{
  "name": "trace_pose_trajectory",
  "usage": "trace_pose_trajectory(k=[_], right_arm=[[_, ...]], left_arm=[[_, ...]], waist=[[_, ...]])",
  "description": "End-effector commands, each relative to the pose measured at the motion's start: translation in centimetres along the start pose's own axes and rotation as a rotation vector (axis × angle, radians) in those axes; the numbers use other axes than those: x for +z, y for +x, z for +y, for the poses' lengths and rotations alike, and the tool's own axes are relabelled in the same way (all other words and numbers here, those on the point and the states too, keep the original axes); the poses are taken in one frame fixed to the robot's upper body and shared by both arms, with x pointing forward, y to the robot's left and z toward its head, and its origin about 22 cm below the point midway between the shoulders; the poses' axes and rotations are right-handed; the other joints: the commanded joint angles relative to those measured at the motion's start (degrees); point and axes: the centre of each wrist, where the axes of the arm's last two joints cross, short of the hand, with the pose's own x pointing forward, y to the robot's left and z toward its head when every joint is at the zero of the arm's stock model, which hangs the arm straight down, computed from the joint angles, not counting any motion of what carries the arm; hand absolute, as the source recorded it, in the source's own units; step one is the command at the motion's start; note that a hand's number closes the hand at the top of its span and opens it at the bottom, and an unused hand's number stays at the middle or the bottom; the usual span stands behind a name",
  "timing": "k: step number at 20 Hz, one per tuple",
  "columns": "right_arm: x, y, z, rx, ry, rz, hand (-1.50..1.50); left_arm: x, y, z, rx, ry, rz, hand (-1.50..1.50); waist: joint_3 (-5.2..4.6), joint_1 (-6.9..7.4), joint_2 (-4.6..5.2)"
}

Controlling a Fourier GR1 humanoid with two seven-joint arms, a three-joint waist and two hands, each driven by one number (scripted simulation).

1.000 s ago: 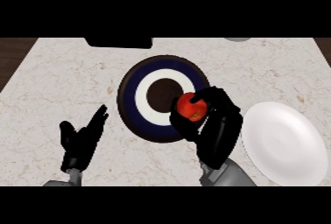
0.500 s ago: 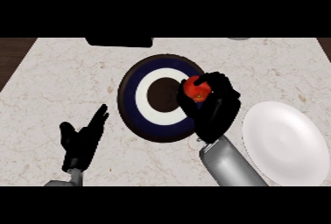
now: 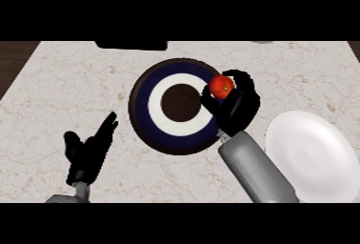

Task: Pick the tomato from the plate and place it in the plate

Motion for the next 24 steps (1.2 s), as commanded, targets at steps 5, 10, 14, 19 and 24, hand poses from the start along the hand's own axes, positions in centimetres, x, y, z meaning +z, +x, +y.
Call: trace_pose_trajectory(k=[5, 10, 14, 19, 24], right_arm=[[0.8, -0.5, 3.4, -0.071, 0.138, 0.161, -1.50], [0.4, 0.7, 3.2, -0.290, 0.037, 0.063, -1.50], [1.3, 0.9, 2.1, -0.443, -0.027, 0.093, -1.50], [3.5, -0.1, 0.1, -0.509, 0.006, 0.156, -1.50], [7.3, -0.1, -3.7, -0.631, 0.131, 0.137, -1.50]], left_arm=[[-0.6, 0.6, -2.5, 0.013, -0.026, 0.042, 0.00], [-0.4, 0.2, -0.4, -0.001, 0.005, 0.014, 0.00], [-0.7, -0.8, -0.4, -0.009, 0.001, 0.053, 0.00], [-0.6, -1.3, 0.0, 0.032, 0.032, 0.066, 0.00], [-0.2, -1.7, 1.1, 0.013, 0.046, 0.058, 0.00]], waist=[[-0.18, 0.83, 0.50], [-0.13, 0.47, 0.64], [-0.13, -0.95, 0.37], [-0.20, -2.70, -0.20], [-0.17, -2.85, -0.24]])
